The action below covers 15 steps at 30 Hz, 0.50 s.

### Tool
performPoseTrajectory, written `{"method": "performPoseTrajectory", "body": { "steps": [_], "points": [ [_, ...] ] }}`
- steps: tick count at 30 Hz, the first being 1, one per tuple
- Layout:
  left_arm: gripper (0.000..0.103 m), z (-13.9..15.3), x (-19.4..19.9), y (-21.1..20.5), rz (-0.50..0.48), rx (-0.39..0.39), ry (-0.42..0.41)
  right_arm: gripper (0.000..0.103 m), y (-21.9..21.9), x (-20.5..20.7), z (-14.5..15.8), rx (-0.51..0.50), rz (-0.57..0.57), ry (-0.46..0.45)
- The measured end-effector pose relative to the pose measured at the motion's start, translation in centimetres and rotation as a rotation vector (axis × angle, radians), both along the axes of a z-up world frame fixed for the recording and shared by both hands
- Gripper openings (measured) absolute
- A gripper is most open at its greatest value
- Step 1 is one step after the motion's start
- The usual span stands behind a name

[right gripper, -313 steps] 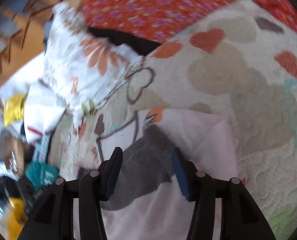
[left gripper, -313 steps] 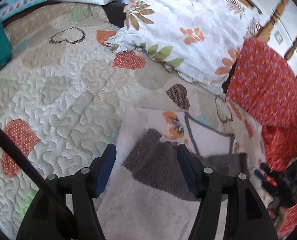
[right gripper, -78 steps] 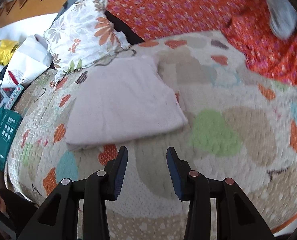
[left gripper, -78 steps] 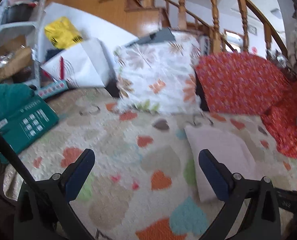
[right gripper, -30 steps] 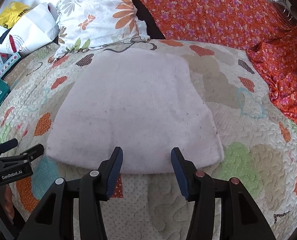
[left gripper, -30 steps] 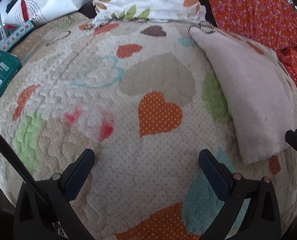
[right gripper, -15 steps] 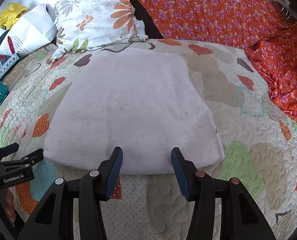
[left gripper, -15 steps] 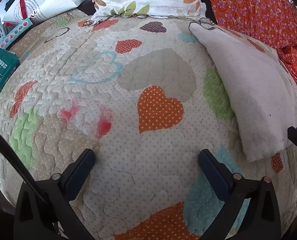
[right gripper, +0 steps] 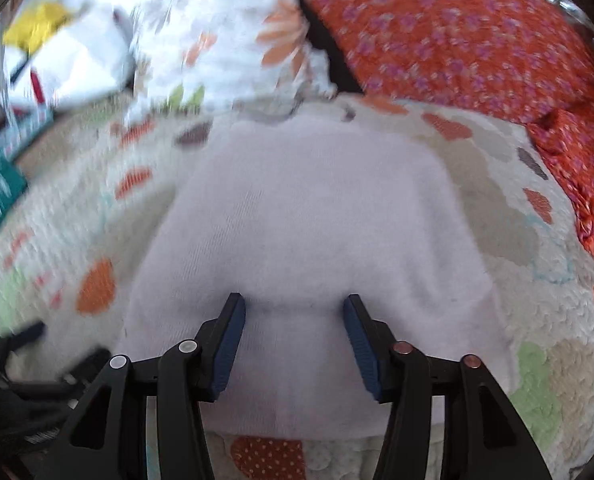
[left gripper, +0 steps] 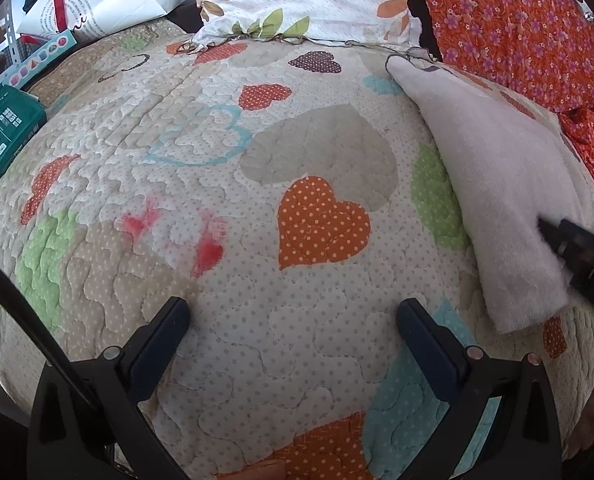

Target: Fold small clothes

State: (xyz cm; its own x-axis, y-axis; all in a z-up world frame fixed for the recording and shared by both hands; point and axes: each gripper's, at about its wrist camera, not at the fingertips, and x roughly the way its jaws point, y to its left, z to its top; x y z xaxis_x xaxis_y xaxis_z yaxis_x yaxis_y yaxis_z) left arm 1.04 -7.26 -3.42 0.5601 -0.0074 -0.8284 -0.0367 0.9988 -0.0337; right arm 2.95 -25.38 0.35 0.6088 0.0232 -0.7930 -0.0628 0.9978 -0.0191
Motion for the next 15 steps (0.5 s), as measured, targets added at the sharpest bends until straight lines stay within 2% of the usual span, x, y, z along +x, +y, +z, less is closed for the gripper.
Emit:
{"method": "performPoseTrajectory", "body": {
  "steps": [4,7,9,10,12,15],
  "points": [
    [0.103,0.2,0.0,-0.1,-0.013,0.005,0.015,0.056,1.0,-1.4,0.4,-0.043,0.034,0.001],
    [0.103,0.5,-0.1,0.1,-0.019,-0.014,0.025,0.056,0.8,-2.6,2.4,-0.025,0.008,-0.126],
    [0.103,0.6,-0.2,0.4,-0.012,-0.028,0.019,0.059,1.2,-2.5,2.9,-0.017,0.035,-0.147],
    [0.103,0.7,-0.3,0.6,-0.002,-0.033,0.015,0.061,1.6,-2.3,2.6,-0.029,0.052,-0.13],
    [0.103,0.9,-0.4,0.8,0.017,-0.028,0.007,0.064,2.5,-1.6,0.3,-0.063,0.09,-0.033],
    [0.103,1.5,-0.6,1.0,0.031,-0.024,-0.009,0.064,1.9,-2.3,-0.2,-0.041,0.074,-0.028]
  ]
}}
